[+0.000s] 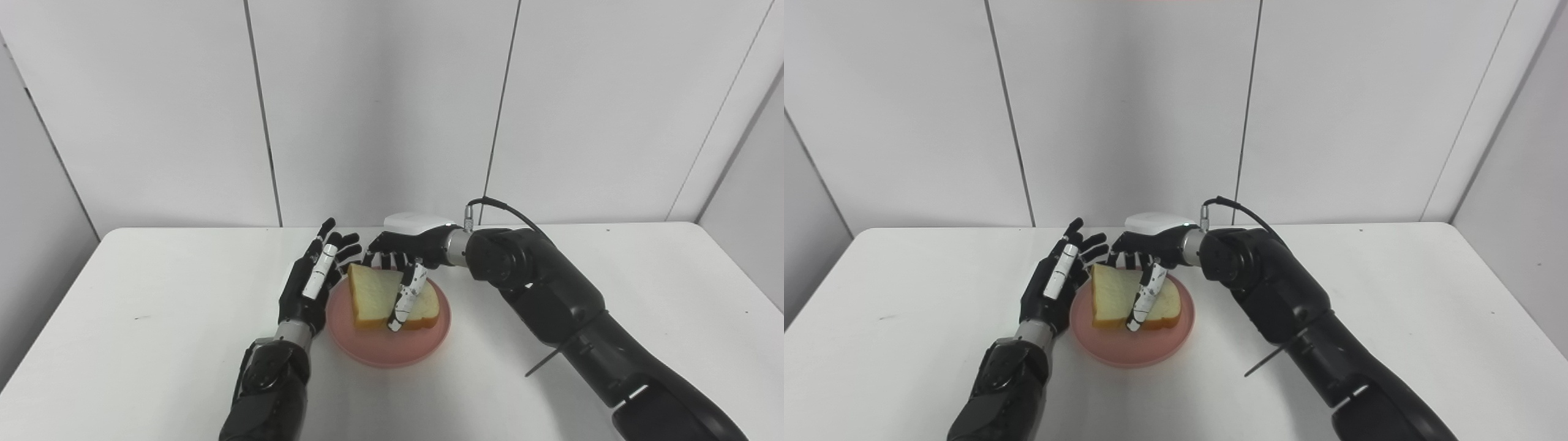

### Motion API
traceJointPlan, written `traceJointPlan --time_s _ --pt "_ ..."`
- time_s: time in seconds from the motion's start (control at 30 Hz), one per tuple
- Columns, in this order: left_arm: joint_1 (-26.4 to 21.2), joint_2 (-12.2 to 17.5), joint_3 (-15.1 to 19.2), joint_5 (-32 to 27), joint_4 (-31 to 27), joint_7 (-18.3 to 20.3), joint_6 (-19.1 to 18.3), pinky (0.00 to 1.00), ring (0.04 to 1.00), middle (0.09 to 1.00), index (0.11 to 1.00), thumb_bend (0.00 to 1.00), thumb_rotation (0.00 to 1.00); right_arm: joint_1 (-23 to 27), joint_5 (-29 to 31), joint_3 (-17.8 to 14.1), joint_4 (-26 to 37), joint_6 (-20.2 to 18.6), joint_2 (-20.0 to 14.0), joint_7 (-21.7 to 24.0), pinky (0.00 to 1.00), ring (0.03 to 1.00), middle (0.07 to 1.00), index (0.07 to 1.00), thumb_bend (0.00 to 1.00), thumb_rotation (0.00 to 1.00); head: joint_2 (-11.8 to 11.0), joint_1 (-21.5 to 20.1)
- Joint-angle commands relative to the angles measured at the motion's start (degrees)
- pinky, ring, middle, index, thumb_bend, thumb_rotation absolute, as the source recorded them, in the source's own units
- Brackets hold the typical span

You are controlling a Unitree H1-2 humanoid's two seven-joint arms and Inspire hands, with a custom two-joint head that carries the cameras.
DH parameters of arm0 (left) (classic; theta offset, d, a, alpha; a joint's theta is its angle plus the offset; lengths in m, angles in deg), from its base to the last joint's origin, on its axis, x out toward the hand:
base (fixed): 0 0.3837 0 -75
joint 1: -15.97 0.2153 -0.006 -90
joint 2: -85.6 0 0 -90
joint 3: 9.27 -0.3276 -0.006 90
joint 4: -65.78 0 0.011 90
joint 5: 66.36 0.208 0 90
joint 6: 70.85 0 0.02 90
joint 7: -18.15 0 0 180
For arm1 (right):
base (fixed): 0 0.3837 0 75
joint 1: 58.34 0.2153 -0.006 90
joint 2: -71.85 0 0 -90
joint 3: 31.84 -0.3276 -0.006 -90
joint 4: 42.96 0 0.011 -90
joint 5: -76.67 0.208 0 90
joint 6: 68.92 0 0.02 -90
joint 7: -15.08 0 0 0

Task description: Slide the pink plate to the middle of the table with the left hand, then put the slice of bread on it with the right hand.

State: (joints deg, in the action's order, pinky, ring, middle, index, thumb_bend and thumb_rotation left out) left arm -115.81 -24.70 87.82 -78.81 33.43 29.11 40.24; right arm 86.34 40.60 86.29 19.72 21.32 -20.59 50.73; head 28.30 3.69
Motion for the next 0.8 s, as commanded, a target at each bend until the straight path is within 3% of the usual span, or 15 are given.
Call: traceJointPlan --time_s 0.0,0.17,0.27,0.37,0.5,0.57,0.63,0.67,0.77 --pt "4.63 -1.51 0.11 -0.55 1.86 0.16 -0.84 0.68 0.765 0.766 0.917 0.81 0.64 3.47 -0.39 -0.16 0.16 1.87 0.18 -2.24 0.38 0.406 0.49 0.661 0.8 0.27 0.11 0.08" --pt "5.24 -1.34 0.17 -0.3 0.69 -0.2 -1.45 0.67 0.762 0.783 0.921 0.81 0.65 3.11 -2.34 2.44 -1.81 4.65 0.68 -3.52 0.32 0.394 0.492 0.645 0.81 0.3 0.5 -0.23" --pt "5.68 -1.22 0.14 -0.27 -0.25 -0.22 -2.04 0.67 0.757 0.766 0.899 0.82 0.66 2.81 -3.2 3.37 -2.74 4.95 1.15 -4.16 0.43 0.49 0.572 0.652 0.79 0.29 0.61 -0.31" --pt "5.93 -1.08 0.06 -0.18 -0.81 -0.24 -2.42 0.67 0.756 0.761 0.89 0.82 0.67 2.26 -3.49 3.47 -3.33 5.15 1.5 -5.53 0.46 0.511 0.585 0.651 0.78 0.28 0.78 -0.41" --pt "5.96 -0.93 0.21 -0.36 -0.95 -0.15 -2.76 0.67 0.75 0.747 0.87 0.83 0.67 1.45 -3.97 3.33 -3.72 5.42 1.54 -8.3 0.58 0.596 0.654 0.668 0.78 0.27 0.9 -0.66" --pt "5.96 -0.94 0.27 -0.44 -1.13 -0.14 -2.93 0.66 0.747 0.744 0.851 0.83 0.66 1.03 -5.24 3.54 -3.15 4.95 1.35 -9.99 0.73 0.775 0.786 0.674 0.83 0.29 0.97 -0.76" --pt "5.95 -0.97 0.27 -0.44 -1.18 -0.13 -2.98 0.66 0.745 0.741 0.845 0.83 0.66 0.73 -6.81 3.97 -2.78 5.96 0.93 -12.27 0.81 0.834 0.82 0.684 0.85 0.3 1.02 -0.8" --pt "5.93 -0.96 0.24 -0.39 -1.12 -0.1 -2.95 0.66 0.743 0.734 0.837 0.84 0.66 0.58 -7.23 4.02 -2.69 6.47 0.77 -13.21 0.92 0.905 0.869 0.721 0.9 0.33 1.02 -0.8" --pt "5.83 -1.03 0.3 -0.5 -0.88 0.02 -2.99 0.67 0.748 0.731 0.833 0.83 0.66 -0.02 -8.51 3.96 -1.82 7.67 0.16 -15.26 0.99 0.987 0.957 0.794 0.99 0.38 1.12 -1.07"
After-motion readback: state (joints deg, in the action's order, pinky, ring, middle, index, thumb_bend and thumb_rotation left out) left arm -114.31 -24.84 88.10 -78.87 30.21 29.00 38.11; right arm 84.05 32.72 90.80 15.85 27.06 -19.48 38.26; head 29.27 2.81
